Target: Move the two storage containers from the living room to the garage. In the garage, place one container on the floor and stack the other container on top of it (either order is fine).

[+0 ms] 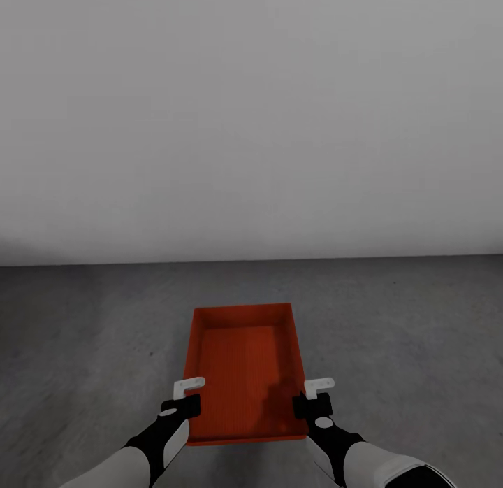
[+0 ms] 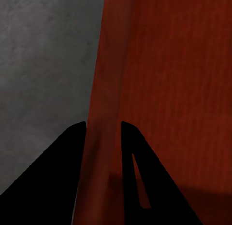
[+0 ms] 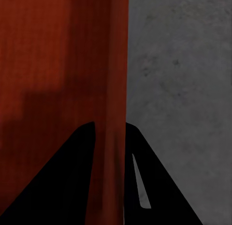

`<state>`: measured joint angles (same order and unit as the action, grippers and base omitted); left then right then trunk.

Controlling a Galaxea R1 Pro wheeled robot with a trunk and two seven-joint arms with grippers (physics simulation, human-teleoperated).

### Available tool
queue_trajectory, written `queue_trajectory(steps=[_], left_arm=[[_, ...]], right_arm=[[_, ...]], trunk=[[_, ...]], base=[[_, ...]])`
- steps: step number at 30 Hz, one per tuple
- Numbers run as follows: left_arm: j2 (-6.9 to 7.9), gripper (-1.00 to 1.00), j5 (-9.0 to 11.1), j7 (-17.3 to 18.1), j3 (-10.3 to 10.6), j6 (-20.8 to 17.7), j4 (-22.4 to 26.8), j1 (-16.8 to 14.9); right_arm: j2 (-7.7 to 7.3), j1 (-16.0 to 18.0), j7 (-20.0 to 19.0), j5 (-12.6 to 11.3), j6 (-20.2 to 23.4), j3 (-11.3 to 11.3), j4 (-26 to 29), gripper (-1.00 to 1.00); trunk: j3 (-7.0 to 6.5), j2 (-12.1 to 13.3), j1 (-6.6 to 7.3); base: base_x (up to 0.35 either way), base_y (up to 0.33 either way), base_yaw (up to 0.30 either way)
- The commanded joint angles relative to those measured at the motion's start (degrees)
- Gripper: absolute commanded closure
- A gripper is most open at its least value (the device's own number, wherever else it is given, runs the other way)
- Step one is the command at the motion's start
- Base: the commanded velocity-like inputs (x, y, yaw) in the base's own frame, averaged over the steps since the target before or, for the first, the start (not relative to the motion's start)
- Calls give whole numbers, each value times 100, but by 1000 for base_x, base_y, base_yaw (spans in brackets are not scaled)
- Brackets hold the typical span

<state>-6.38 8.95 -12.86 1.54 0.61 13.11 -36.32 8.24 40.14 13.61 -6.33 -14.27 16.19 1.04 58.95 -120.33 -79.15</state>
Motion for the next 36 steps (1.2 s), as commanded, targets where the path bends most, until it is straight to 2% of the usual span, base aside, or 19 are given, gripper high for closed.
queue_trajectory(steps=[1, 36], left_arm=[[5, 100, -86, -68, -145, 25, 25, -3], [10, 100, -85, -68, -160, 27, 25, -6]], right_arm=[[-24, 3, 45, -202, -49, -204, -25, 100], [-24, 2, 45, -202, -48, -204, -25, 100]], trunk=[[22, -43, -22], [651, -1447, -790]], base=[[0, 0, 0], [0, 0, 0]])
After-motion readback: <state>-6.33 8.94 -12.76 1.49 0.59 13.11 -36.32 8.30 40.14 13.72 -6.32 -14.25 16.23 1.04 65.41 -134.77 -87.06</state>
